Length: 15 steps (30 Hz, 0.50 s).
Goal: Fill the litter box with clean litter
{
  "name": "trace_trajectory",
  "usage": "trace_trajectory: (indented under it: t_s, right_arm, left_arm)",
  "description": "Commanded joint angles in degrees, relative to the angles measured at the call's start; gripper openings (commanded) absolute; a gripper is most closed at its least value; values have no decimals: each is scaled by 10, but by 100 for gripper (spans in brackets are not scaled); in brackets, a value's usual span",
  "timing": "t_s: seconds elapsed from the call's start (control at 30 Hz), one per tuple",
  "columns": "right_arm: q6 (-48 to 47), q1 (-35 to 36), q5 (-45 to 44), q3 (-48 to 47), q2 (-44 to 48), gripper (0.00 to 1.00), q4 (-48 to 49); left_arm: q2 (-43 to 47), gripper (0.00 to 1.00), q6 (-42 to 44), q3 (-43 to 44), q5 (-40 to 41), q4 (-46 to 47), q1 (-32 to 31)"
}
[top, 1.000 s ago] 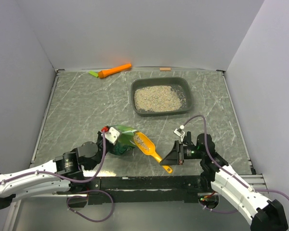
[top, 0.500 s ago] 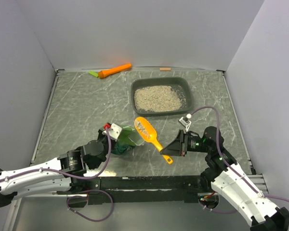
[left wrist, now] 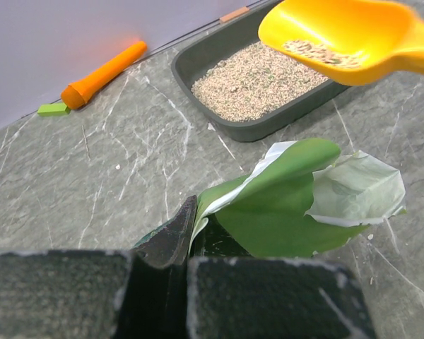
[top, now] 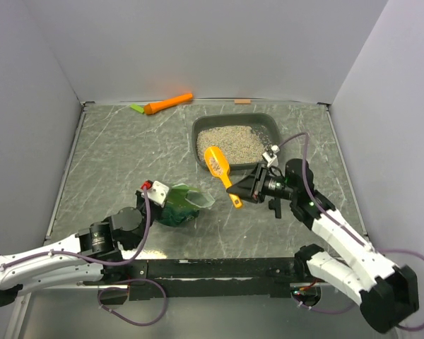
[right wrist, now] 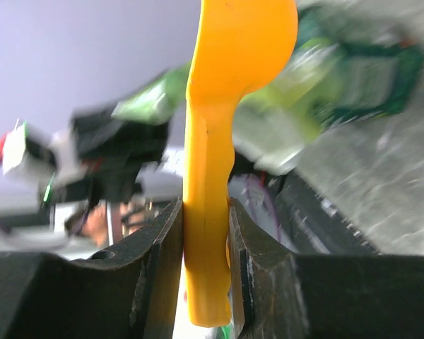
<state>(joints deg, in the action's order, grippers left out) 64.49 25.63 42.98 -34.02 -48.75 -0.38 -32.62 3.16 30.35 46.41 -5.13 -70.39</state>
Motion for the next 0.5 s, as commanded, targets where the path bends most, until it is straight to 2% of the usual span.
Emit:
trace_trajectory:
  t_s: [0.0, 0.17, 0.23, 0.27, 0.3, 0.47]
  right_arm:
    - [-36, -39, -37, -63, -67, 0, 37]
    - [-108, -84, -65, -110, -183, 0, 29]
    - [-155, -94, -94, -163, -239, 0, -41]
    - [-219, -95, -153, -190, -258, 0, -78]
    - [-246, -94, -183, -239, -276, 0, -160]
    - [-367, -92, -350, -349, -365, 0, -313]
  left_arm:
    - [19, 1, -12, 26, 17, 4, -2]
    - [24, 1, -10, 25, 17, 4, -2]
    - [22, 1, -9, 24, 16, 3, -1]
    - [20, 1, -8, 24, 17, 3, -1]
    - [19, 1, -8, 25, 17, 1, -1]
    - [16, 1, -5, 23, 17, 3, 1]
